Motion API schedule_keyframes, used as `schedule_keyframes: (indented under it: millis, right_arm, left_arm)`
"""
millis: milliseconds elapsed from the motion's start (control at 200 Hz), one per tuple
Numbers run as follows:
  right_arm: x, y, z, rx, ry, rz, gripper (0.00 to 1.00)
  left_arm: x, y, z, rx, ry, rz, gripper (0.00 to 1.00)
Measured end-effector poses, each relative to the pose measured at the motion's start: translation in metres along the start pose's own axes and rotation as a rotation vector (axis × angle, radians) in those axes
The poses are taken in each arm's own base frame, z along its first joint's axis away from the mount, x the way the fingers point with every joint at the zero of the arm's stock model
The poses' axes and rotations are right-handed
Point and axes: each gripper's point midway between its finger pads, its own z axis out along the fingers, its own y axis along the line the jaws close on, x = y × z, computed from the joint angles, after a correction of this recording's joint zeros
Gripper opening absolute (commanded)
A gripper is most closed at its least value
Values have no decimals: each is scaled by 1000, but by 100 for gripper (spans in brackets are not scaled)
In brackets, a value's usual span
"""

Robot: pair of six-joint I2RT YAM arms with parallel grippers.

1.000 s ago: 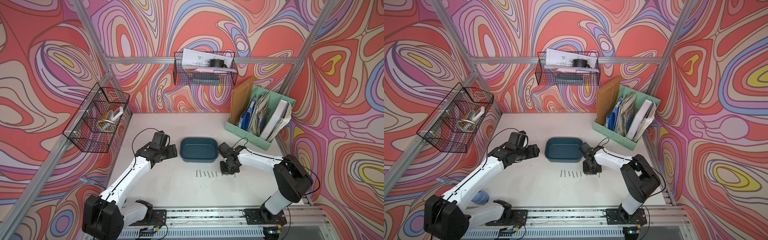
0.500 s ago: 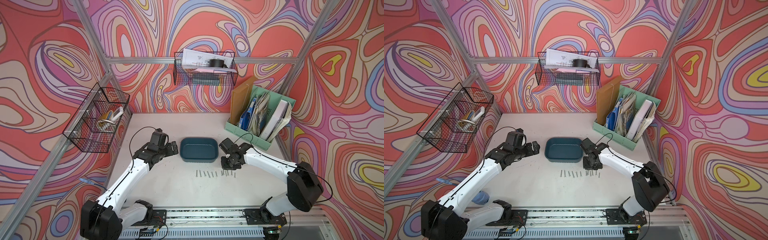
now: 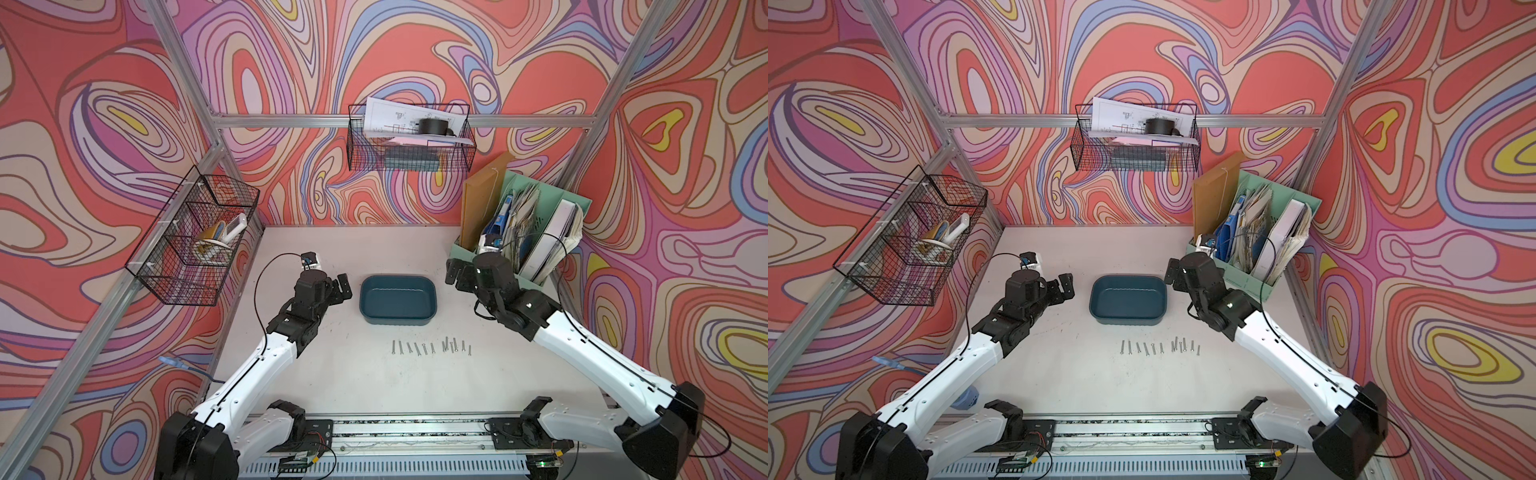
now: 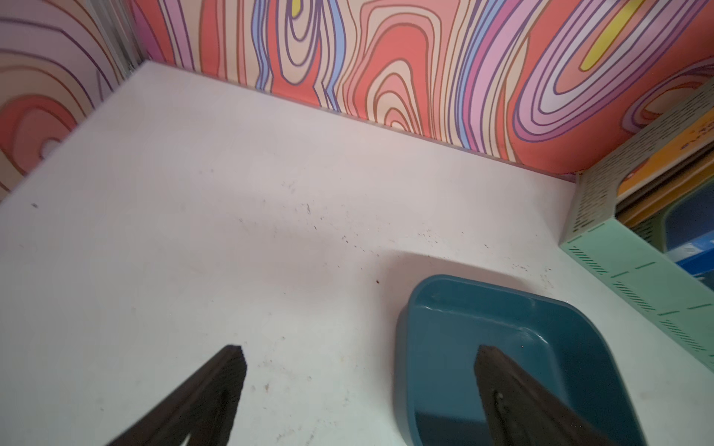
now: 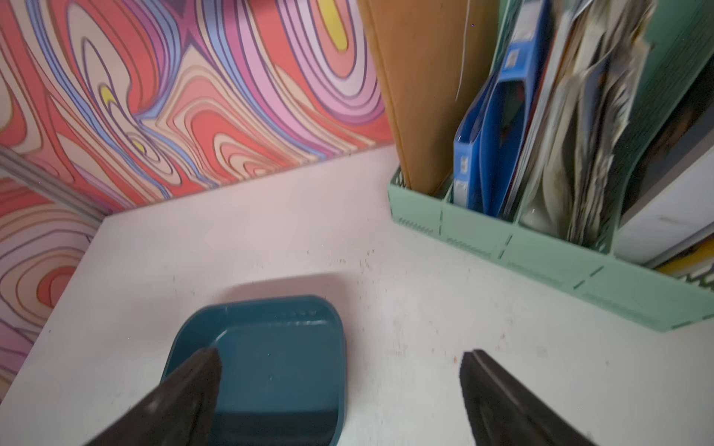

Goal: Take out the screws from the storage box
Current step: Reset both arms

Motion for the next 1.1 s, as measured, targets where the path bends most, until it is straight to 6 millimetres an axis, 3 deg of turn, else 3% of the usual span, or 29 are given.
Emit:
schedule_keyframes:
  millis: [135,240,325,426,511,611,716,781,936,1102]
  right_arm:
    - [5,-17,19,78,-158,-128,98]
    - [1,-33,41,183,-197,-208,98]
    - [-10,-65,52,290,-221,-215,98]
    - [-14,-120,58,435,-240,-186,98]
    - [8,-167,60,535,-200,-183,98]
    - [57,-193,65,573,-114,-220,98]
    - [101,-201,80,561,-24,-286,98]
    - [112,-196,94,517,-5,-323,98]
    - [105,-178,123,418,-44,-371,98]
    - [95,-187,118,385,-127,-323,98]
  left_arm:
    - [-1,21,14,-110,-69,127,99]
    - [12,58,25,-233,-61,170,99]
    - [19,91,27,-339,-55,166,99]
    - [24,120,27,-424,-50,163,99]
    - [27,134,31,-468,-40,189,99]
    - [38,142,39,-489,-23,222,99]
    - [61,149,44,-497,-3,220,99]
    - [73,152,49,-490,19,224,99]
    - [76,145,63,-443,33,230,99]
    - [65,127,73,-334,-57,219,99]
